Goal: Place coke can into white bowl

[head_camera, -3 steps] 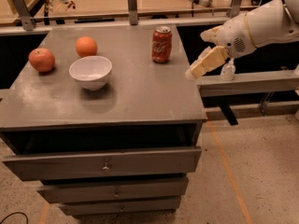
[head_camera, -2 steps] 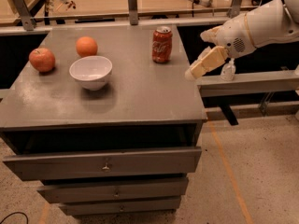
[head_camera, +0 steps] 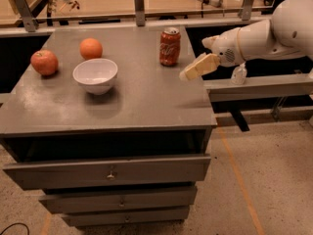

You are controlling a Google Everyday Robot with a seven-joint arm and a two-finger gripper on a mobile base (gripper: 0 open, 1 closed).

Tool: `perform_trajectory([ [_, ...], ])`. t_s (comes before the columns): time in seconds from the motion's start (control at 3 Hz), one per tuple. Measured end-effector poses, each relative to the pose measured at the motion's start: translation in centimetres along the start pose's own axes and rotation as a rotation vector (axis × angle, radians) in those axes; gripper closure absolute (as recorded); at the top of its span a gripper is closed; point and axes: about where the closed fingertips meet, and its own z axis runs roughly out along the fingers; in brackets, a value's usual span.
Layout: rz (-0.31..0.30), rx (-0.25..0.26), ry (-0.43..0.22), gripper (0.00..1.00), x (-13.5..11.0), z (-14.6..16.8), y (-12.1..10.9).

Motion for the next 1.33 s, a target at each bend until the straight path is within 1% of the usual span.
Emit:
perform_trajectory([
  [0.33, -0.005, 0.008, -0.059, 0.00, -0.8, 3.0, -2.5],
  [0.67, 0.003, 0.055, -0.095, 0.00, -0.7, 5.1, -5.3],
  [1.0, -0.004, 0.105, -0.139, 0.01, -1.7, 6.5, -7.4],
  [1.33, -0.014, 0.118, -0.164, 0.16, -2.9, 7.7, -8.3],
])
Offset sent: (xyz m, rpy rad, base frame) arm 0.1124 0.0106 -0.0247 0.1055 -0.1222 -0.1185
